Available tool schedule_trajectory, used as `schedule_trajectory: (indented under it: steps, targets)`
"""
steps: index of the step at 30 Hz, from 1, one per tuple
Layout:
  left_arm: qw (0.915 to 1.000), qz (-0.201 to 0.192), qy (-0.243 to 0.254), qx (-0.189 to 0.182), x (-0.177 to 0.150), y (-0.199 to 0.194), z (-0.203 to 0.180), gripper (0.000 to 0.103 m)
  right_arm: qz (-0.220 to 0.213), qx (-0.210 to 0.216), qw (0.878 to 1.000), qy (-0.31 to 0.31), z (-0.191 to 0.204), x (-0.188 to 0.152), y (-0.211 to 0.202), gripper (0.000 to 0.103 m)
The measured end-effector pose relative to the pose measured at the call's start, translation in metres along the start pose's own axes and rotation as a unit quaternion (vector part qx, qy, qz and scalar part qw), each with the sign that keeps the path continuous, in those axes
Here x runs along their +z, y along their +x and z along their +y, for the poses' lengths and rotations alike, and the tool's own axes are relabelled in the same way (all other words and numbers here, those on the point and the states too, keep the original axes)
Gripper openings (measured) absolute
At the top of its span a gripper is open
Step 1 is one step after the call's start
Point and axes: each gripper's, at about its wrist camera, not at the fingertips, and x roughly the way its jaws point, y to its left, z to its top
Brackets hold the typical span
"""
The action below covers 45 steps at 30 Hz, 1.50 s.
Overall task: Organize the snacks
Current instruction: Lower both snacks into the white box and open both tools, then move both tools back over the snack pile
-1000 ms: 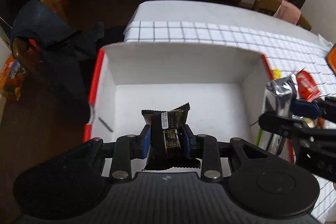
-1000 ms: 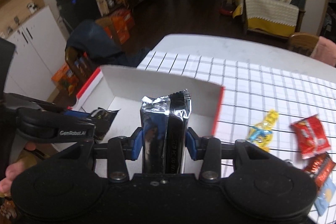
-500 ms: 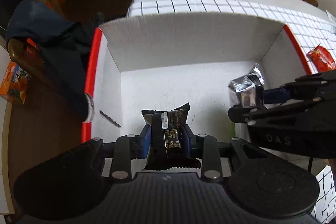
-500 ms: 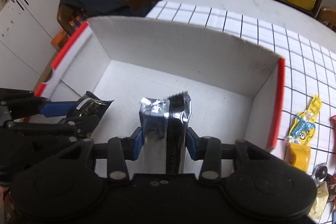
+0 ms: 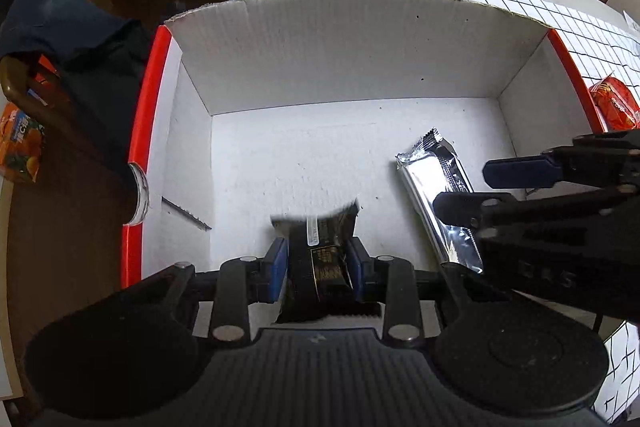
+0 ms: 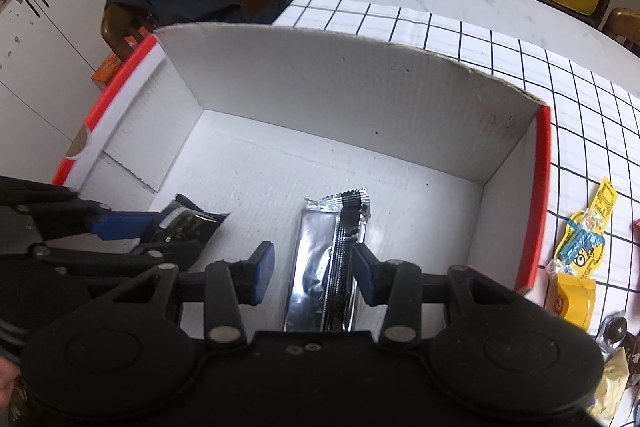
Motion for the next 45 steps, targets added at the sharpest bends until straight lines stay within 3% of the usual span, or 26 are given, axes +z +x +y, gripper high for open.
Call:
schedule_trajectory:
  steps: [5,7,21,26,31,34,37,42,45]
  targets:
    - [1.0000,-0.006,-0.002,-0.001,0.000,-0.005,0.001,0.033,-0.018,0.013,1.000,0.003,-0.001,-0.005,-0.019,0.042]
    - [0.9999,-0.015,-0.004,-0.002,-0.001,-0.013,0.002,0.041,-0.026,0.018,0.999,0.006,-0.002,-0.008,-0.026,0.043]
    - [0.9940,-0.101,0.032,-0.025,-0.003,-0.077,-0.037,0.064,-0.104,0.036,0.993,0.041,-0.023,-0.043,-0.101,0.048]
    - [0.9893,-0.125,0.066,-0.036,-0.004,-0.091,-0.066,0.069,-0.137,0.023,0.988,0.062,-0.045,-0.065,-0.130,0.060]
    - [0.9844,-0.140,0.092,-0.054,-0.001,-0.098,-0.098,0.077,-0.157,0.003,0.984,0.088,-0.074,-0.090,-0.153,0.065]
    - [0.9813,-0.147,0.106,-0.065,0.000,-0.100,-0.117,0.079,-0.168,-0.011,0.980,0.104,-0.092,-0.104,-0.163,0.079]
    - [0.9785,-0.153,0.118,-0.073,0.003,-0.101,-0.136,0.080,-0.174,-0.024,0.977,0.118,-0.111,-0.118,-0.171,0.082]
    - [0.9759,-0.155,0.126,-0.086,0.010,-0.098,-0.169,0.082,-0.184,-0.041,0.974,0.125,-0.136,-0.137,-0.181,0.098]
    - [0.9754,-0.154,0.128,-0.092,0.016,-0.093,-0.189,0.083,-0.185,-0.061,0.974,0.116,-0.150,-0.147,-0.184,0.101]
